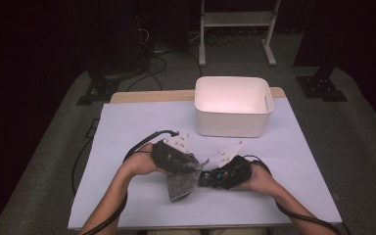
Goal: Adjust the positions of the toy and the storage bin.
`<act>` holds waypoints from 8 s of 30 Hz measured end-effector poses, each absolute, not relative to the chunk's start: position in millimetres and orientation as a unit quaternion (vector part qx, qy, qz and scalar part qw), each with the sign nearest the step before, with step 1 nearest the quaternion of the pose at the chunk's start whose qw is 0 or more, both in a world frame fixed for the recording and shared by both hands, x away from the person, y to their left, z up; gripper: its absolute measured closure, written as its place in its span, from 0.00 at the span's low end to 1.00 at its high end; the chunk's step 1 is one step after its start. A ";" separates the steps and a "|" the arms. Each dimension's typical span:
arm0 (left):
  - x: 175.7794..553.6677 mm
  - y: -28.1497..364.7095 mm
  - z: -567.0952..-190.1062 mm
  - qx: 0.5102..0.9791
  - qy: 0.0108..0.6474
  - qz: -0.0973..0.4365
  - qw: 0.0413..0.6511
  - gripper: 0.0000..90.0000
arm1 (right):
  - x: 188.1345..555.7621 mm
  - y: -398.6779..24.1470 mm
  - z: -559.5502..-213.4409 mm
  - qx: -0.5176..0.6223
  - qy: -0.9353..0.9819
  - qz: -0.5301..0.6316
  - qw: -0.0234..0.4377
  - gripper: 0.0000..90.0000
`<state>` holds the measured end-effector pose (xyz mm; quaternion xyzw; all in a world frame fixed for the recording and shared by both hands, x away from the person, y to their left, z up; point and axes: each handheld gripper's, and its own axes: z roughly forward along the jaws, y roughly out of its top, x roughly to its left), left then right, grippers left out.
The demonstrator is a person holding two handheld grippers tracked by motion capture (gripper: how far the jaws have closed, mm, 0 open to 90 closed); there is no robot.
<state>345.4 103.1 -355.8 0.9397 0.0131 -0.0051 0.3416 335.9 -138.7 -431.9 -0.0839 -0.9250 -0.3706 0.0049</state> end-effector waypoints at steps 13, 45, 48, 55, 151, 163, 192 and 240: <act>339.0 126.2 -374.6 0.942 0.038 -0.003 0.334 0.84 | 339.1 -108.9 -442.7 -0.077 -0.927 -0.366 0.021 0.59; 344.8 57.2 -369.7 0.952 -0.025 -0.022 0.305 0.85 | 324.2 -153.4 -445.9 -0.110 -0.906 -0.410 -0.010 0.73; 346.9 43.1 -368.5 0.952 -0.039 -0.023 0.303 0.86 | 324.2 -153.2 -446.4 -0.115 -0.904 -0.412 -0.007 0.72; 346.9 27.2 -369.5 0.955 -0.048 -0.025 0.292 0.86 | 324.5 -153.5 -447.1 -0.117 -0.903 -0.414 -0.006 0.72; 337.7 103.5 -349.0 0.952 0.009 0.015 0.306 0.88 | 325.5 -152.7 -450.8 -0.116 -0.904 -0.411 -0.006 0.73; 337.6 73.6 -367.6 0.959 -0.006 0.001 0.283 0.68 | 325.9 -152.6 -450.9 -0.119 -0.903 -0.413 -0.001 0.73; 333.1 68.2 -347.2 0.955 -0.025 0.052 0.290 0.89 | 326.1 -152.8 -451.6 -0.119 -0.902 -0.414 -0.003 0.73; 340.0 155.2 -395.7 0.930 0.090 -0.007 0.355 0.88 | 325.4 -153.2 -451.8 -0.121 -0.902 -0.414 -0.005 0.73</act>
